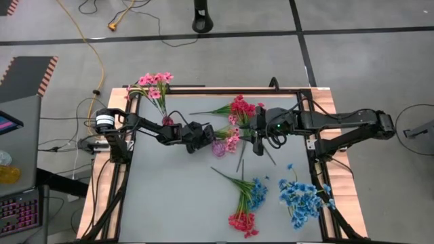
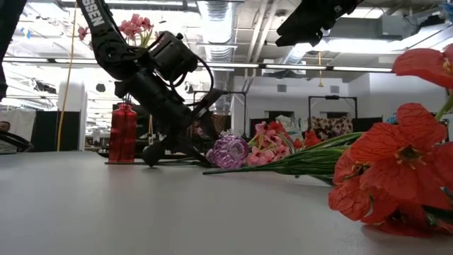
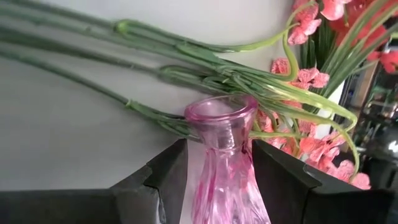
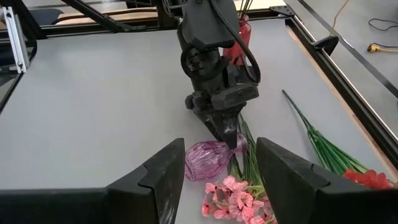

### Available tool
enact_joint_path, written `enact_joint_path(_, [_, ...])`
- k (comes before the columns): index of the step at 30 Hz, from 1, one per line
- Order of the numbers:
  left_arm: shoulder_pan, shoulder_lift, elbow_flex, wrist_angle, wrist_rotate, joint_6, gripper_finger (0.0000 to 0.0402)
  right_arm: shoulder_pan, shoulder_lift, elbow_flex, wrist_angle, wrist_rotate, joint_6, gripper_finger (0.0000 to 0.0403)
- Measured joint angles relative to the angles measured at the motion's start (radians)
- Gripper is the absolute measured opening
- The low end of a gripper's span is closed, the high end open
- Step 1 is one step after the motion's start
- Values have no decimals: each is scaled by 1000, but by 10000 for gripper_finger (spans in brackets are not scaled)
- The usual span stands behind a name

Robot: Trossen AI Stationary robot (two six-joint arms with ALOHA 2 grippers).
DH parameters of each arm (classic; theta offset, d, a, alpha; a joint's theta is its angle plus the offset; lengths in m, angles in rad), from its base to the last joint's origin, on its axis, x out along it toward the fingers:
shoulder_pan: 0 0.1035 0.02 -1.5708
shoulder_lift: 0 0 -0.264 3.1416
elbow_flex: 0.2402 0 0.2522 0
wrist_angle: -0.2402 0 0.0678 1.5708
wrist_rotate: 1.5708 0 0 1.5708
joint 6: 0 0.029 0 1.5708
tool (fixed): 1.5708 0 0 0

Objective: Sort flowers into vase by color
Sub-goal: Adjust the pink vase

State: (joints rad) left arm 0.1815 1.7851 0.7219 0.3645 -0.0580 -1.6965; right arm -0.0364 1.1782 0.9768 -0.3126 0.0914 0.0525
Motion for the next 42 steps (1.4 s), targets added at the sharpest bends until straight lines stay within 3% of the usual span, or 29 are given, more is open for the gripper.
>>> enact_joint_path(24, [11, 2, -2, 65, -14, -81, 162, 0, 0, 0, 0, -2, 0, 224])
enact_joint_path(36, [11, 0, 1, -5, -17, 15, 162, 0, 0, 0, 0, -2, 0, 224])
enact_joint_path(42, [11, 0, 1, -19, 46, 45, 162, 0, 0, 0, 0, -2, 0, 224])
